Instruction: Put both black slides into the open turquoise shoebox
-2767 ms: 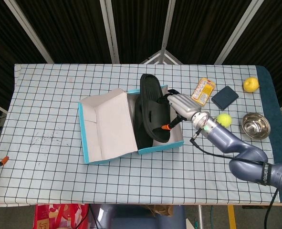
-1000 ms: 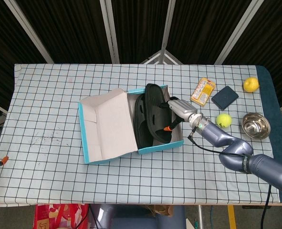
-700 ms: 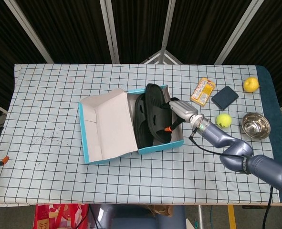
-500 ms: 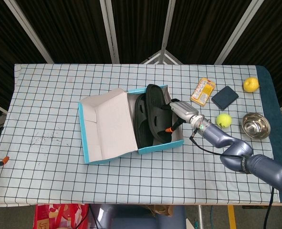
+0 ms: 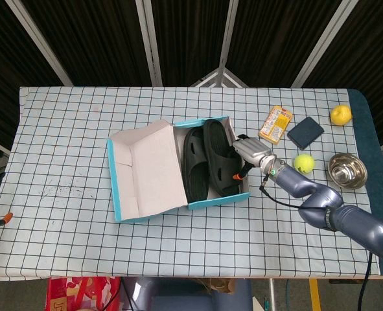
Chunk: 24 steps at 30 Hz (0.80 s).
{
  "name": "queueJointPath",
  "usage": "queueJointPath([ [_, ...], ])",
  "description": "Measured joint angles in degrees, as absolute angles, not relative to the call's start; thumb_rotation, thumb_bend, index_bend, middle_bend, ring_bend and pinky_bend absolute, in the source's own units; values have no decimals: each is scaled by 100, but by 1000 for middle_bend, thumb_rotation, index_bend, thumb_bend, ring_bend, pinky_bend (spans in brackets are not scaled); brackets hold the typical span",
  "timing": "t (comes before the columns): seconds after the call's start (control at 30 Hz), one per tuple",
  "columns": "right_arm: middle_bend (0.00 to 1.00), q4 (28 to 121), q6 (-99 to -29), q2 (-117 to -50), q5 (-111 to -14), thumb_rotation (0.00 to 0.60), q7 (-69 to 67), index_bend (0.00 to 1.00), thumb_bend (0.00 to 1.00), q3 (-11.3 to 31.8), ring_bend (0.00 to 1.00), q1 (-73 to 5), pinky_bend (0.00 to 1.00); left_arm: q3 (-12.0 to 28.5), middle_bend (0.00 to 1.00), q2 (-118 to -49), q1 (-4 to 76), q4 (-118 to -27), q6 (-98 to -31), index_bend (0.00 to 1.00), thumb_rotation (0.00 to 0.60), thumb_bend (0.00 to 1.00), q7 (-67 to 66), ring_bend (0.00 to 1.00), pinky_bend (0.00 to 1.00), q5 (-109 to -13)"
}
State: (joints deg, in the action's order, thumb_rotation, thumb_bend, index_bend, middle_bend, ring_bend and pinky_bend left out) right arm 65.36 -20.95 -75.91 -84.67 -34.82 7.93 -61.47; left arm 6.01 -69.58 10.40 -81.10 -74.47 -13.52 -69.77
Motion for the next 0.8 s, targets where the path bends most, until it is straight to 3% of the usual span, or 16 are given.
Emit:
queueJointPath([
  [0.57,511,6708,-1839,-7601,-7218,600,-1837,532,188,778,210,-6322,0,603,0,-6935,1038,-8104,-7418,104,600,284,-1265,3,90,-6973],
  [0.67,490,6762,-1846,-7594,-6959,600,-1583,441,188,757,202,-6361,0,605,0,-6930,1040,-8094,-7403,104,600,284,-1239,3,90,-6969],
  [0.8,324,6997,-1846,-7499,-6599,600,-1369,283,188,752,134,-6420,0,607,0,-6923,1043,-8087,-7392,104,600,284,-1198,3,90,-6977],
])
